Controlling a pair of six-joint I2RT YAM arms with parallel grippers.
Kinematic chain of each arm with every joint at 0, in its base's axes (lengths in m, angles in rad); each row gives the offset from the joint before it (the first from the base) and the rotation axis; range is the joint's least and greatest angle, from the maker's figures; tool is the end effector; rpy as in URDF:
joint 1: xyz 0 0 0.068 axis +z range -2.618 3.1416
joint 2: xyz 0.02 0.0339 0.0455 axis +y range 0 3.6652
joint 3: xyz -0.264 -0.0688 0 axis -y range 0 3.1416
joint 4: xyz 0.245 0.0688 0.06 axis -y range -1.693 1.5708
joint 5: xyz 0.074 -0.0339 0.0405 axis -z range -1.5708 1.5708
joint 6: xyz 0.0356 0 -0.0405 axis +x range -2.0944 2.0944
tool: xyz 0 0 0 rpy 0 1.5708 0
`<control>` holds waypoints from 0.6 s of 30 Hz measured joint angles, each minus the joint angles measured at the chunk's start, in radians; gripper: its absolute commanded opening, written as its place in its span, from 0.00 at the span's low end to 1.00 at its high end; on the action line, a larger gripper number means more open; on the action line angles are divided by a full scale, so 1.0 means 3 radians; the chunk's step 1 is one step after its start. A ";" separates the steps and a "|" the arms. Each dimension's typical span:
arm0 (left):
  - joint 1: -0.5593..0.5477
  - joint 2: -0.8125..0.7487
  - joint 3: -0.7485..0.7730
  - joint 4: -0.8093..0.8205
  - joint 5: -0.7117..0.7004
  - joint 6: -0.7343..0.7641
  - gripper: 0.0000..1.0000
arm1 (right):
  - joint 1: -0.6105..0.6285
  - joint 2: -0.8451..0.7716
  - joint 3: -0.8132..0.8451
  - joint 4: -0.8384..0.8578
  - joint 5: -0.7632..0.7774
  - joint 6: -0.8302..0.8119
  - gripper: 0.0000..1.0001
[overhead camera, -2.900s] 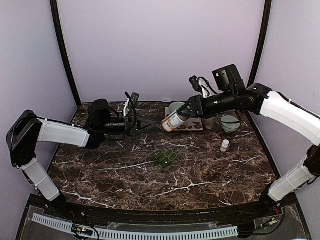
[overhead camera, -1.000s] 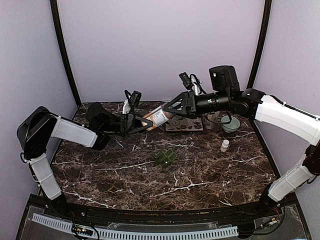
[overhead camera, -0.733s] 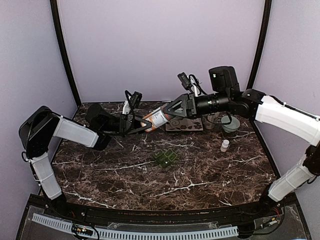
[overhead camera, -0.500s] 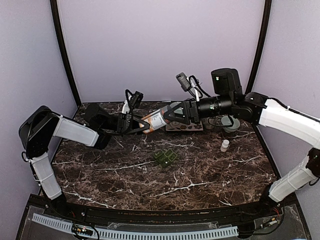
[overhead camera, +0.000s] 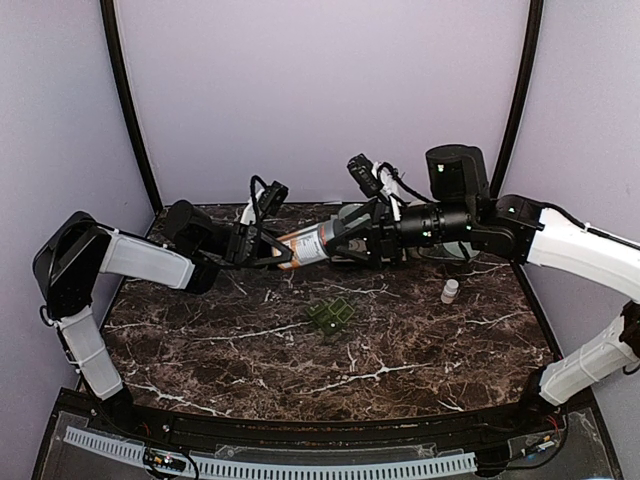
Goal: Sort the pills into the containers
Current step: Pass from the right arm to the left
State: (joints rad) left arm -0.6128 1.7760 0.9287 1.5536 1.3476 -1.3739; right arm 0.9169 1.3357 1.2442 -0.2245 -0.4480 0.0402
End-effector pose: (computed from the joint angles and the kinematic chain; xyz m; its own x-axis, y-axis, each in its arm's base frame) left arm 0.2608 -0.2258 0.2812 -0.6162 0.1679 -0.7695 0.6643 -0.4141 -0.6223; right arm 0.1756 0.2545 0.3746 -0.2277 -0.2376 -0.9443 -0.9575 0.2312 0.1727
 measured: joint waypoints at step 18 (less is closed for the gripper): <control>-0.0031 -0.0142 0.0025 -0.0287 -0.0099 0.0284 0.04 | 0.0061 0.0079 0.0042 -0.0312 0.0195 -0.0043 0.68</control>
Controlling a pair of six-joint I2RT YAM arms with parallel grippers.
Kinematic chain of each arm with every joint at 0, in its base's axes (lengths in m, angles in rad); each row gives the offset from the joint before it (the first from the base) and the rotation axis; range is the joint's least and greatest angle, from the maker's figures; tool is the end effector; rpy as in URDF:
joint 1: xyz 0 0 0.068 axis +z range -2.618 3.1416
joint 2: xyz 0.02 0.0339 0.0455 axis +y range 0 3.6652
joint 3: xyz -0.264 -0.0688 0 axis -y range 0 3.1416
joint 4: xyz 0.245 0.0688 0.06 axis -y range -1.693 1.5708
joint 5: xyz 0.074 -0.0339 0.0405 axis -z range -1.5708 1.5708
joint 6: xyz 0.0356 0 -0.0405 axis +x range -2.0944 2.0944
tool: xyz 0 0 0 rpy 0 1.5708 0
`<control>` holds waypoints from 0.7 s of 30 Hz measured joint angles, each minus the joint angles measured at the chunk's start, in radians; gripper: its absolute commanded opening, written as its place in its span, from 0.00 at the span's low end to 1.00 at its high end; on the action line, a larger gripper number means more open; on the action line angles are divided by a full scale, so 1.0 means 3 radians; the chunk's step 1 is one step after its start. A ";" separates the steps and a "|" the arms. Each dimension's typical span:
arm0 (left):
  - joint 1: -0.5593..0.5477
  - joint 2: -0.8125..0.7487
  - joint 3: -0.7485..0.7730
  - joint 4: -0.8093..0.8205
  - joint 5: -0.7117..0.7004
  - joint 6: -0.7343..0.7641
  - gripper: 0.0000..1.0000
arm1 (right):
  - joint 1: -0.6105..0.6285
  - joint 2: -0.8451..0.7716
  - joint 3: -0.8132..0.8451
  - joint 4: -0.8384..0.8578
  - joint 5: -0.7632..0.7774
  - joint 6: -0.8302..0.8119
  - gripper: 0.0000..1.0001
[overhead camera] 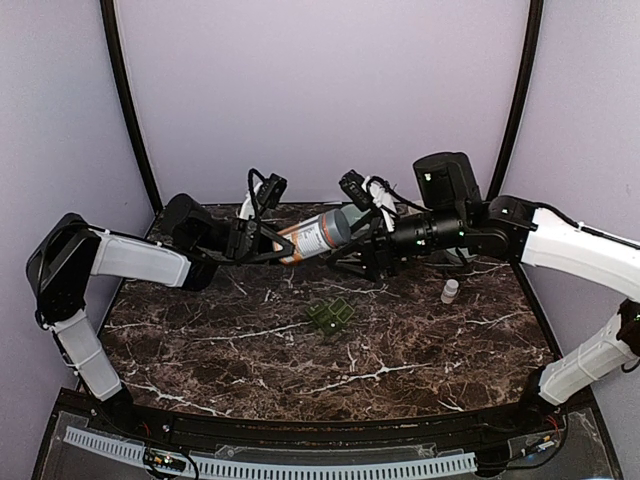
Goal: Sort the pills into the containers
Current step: Pass from the right arm to the left, then hold the pill bottle.
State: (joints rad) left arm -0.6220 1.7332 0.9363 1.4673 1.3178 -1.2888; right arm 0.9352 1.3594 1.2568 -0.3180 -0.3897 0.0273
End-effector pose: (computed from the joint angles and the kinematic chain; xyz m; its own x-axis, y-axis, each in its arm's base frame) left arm 0.2577 -0.2272 0.2923 -0.5918 0.1284 -0.7958 0.6971 -0.4141 -0.5852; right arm 0.1744 0.2592 0.3626 -0.2682 -0.3211 -0.9083 -0.9433 0.2789 0.1800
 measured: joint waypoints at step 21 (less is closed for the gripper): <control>0.0000 -0.0467 0.0046 -0.1857 -0.0306 0.1756 0.00 | 0.0009 -0.0643 -0.0334 0.0198 0.0318 0.1218 0.65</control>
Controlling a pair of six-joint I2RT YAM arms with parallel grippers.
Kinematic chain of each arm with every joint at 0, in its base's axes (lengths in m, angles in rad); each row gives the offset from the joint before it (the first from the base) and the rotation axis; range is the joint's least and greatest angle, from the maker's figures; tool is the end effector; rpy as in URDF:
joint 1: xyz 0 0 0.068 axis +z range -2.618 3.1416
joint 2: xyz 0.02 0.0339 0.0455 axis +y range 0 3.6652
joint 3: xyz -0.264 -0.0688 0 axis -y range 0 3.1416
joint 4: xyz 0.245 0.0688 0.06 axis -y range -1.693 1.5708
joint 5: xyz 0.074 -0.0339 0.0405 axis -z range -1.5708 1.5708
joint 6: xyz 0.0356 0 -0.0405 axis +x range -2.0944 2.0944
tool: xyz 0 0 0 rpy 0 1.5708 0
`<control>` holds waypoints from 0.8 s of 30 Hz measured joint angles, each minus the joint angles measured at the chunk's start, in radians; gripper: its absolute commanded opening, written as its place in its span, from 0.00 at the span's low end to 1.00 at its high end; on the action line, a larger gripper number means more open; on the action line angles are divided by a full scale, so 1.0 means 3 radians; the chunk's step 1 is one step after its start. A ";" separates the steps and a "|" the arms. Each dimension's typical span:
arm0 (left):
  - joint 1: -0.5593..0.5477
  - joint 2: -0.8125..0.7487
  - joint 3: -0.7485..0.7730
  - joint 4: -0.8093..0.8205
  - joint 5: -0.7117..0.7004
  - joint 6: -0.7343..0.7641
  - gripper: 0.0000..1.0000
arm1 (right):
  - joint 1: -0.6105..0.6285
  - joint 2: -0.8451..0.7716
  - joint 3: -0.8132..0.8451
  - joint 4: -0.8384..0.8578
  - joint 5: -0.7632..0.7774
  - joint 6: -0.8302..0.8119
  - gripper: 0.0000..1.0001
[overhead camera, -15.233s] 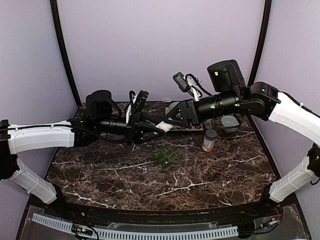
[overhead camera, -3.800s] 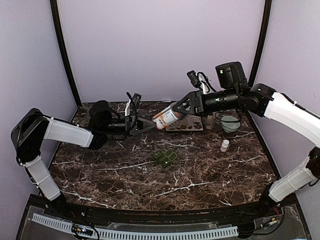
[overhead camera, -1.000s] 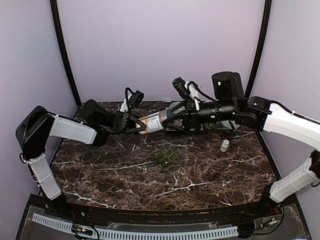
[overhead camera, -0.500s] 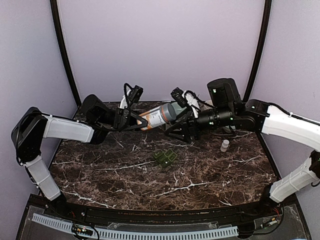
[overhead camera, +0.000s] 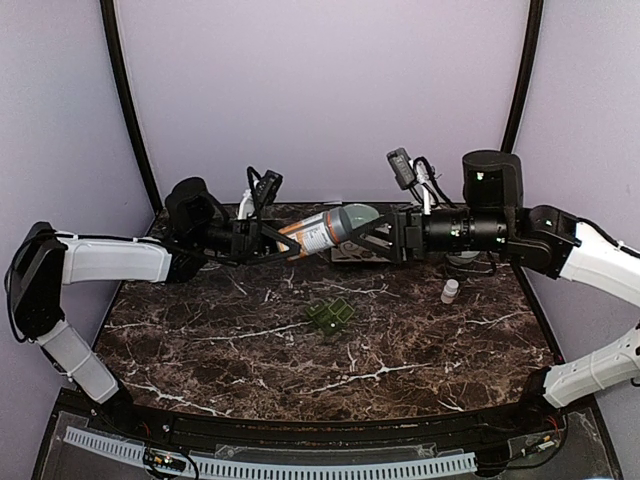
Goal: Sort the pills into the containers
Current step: Hold the pill bottle, then unscrew the lid of the pill bottle.
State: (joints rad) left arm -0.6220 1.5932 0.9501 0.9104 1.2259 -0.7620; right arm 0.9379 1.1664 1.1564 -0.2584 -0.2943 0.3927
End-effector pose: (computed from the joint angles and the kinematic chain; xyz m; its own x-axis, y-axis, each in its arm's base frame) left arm 0.2576 -0.2259 0.3013 -0.4900 0.0641 -0.8694 0.8244 -0.2901 -0.4860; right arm 0.1490 0.2205 0.3851 -0.5035 -0.0672 -0.8614 -0.8057 0.3964 0.4401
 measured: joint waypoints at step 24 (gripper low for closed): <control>-0.0058 -0.0381 0.0094 -0.1488 -0.0558 0.1492 0.00 | -0.0266 0.0510 0.0418 0.0099 -0.0320 0.1663 0.66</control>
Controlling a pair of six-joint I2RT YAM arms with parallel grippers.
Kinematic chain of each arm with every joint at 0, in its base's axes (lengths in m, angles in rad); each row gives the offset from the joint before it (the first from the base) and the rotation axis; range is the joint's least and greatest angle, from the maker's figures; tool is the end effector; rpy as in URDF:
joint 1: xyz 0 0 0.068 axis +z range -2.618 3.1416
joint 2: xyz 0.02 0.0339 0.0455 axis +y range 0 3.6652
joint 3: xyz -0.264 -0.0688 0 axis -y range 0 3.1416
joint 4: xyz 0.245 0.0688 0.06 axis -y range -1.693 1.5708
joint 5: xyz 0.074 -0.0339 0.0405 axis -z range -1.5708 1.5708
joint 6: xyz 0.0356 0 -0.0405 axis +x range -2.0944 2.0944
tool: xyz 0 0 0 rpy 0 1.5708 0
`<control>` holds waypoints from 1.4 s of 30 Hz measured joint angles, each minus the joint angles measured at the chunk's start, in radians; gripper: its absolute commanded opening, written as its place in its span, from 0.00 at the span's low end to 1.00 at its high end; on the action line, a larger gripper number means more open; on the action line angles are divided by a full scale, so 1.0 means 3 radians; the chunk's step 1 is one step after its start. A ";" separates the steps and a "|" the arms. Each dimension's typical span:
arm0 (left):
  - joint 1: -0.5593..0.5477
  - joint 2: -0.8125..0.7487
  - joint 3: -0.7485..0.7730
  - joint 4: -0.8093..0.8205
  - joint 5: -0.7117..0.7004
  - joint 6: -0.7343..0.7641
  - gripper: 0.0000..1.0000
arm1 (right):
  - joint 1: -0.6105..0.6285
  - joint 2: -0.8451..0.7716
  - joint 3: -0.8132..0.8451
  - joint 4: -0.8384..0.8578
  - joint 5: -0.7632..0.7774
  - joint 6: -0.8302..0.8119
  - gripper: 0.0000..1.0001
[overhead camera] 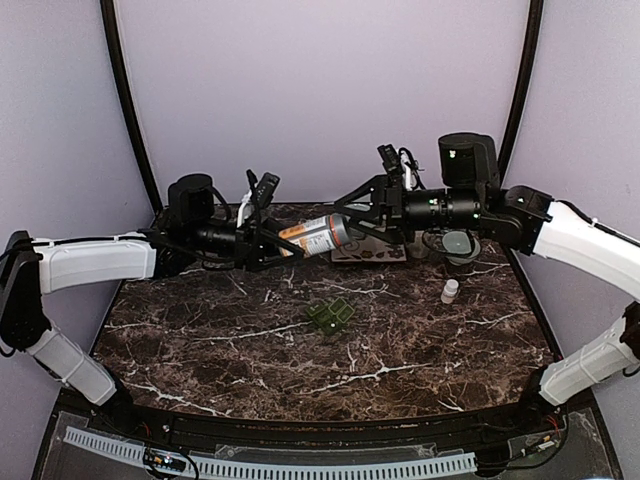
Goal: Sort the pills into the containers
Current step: Unscrew the lid of the pill bottle.
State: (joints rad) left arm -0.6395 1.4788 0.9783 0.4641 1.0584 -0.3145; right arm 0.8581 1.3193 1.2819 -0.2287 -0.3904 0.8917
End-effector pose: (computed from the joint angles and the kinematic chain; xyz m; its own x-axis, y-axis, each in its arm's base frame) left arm 0.2470 -0.2224 0.3081 -0.3345 0.0598 -0.9405 0.9338 -0.1135 -0.3393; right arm 0.1889 0.2393 0.3919 -0.8393 0.1294 -0.5281 -0.4564 0.3601 0.8136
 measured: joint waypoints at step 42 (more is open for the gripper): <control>-0.0033 0.0004 0.0122 -0.0196 0.0027 -0.0034 0.00 | -0.0085 0.0080 -0.0005 -0.0131 -0.0323 -0.0738 0.00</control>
State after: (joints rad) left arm -0.6495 1.4799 1.0149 0.4053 1.0664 -0.3248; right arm 0.8326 1.3434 1.2804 -0.2680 -0.4873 0.6704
